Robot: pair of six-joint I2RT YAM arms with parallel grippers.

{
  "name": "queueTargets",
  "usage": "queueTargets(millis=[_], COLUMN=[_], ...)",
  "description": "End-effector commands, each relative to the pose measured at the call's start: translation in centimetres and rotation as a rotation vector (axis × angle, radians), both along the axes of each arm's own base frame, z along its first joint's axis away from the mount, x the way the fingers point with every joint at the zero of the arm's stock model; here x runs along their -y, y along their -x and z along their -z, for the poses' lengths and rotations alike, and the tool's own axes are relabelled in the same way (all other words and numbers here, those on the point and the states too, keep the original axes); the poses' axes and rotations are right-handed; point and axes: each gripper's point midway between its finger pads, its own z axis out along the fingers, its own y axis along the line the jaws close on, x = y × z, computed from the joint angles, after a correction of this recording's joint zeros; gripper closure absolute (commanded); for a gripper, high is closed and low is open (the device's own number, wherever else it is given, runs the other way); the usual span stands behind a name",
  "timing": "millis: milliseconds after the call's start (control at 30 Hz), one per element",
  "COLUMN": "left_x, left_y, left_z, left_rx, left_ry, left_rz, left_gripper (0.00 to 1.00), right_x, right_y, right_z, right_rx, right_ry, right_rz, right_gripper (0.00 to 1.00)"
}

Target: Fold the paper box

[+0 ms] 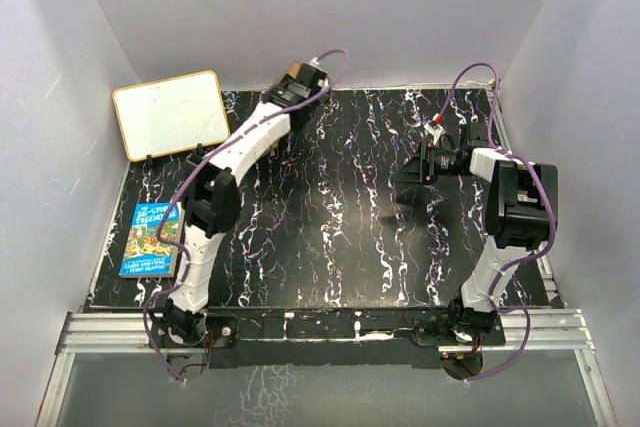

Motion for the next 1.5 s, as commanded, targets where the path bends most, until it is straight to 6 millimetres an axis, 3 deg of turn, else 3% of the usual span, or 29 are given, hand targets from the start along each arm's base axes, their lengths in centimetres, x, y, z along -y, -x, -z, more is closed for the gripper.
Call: queueTargets(millis=[0,100,200,300,500,633,767,833,900,933,1033,1100,1233,1367,1467], left_x=[-0.6,1.2,3.9,6.5,10.0,10.5,10.9,10.3,7.1,5.6,0.4,-2.5,-6.0,-6.9,-7.0], left_y=[-0.1,0.5,1.8,3.2,6.6,8.2,9.8,10.1,8.9,9.2,7.7,7.1,5.8,4.9,4.7], left_z=[0.1,1.8,3.1,4.1,5.0,4.4,2.5,1.5,0.5,0.9,-1.1,-1.7,-0.1,2.0,3.8], left_rx=[0.028,-0.010,-0.057,-0.107,-0.216,-0.250,-0.264,-0.278,-0.276,-0.292,-0.182,-0.137,-0.130,-0.156,-0.199], left_ry=[-0.196,-0.180,-0.127,-0.041,0.118,0.190,0.340,0.509,0.734,0.835,1.104,1.229,1.272,1.228,1.207], left_rz=[-0.021,0.026,0.095,0.156,0.266,0.292,0.310,0.287,0.212,0.175,0.088,0.051,-0.027,-0.058,-0.074], left_gripper=[0.60,0.36,0.05,0.03,0.03,0.03,0.03,0.03,0.03,0.03,0.03,0.03,0.04,0.04,0.05], right_x=[0.2,0.2,0.3,0.3,0.5,0.5,0.4,0.0,-0.9,-1.6,-4.7,-7.9,-13.0,-16.4,-18.7], right_y=[-0.3,-0.3,-0.3,-0.3,-0.4,-0.4,-0.2,0.0,0.0,0.1,0.1,0.0,-2.0,-4.8,-6.0], right_z=[-1.4,-1.3,-1.2,-1.1,-1.0,-0.9,-0.8,-0.8,-0.7,-0.6,-0.1,0.4,-0.2,-0.5,0.6], right_rx=[0.081,0.079,0.075,0.073,0.071,0.072,0.082,0.088,0.099,0.102,0.105,0.104,0.100,0.053,-0.002], right_ry=[-0.018,-0.018,-0.018,-0.018,-0.018,-0.011,-0.005,0.000,0.007,0.013,0.050,0.092,0.099,0.071,0.090], right_rz=[-0.016,-0.017,-0.019,-0.021,-0.015,-0.015,-0.024,-0.037,-0.056,-0.068,-0.118,-0.166,-0.182,-0.096,-0.047], right_gripper=[0.24,0.24,0.24,0.24,0.24,0.24,0.25,0.27,0.35,0.44,0.78,0.88,0.92,0.92,0.92])
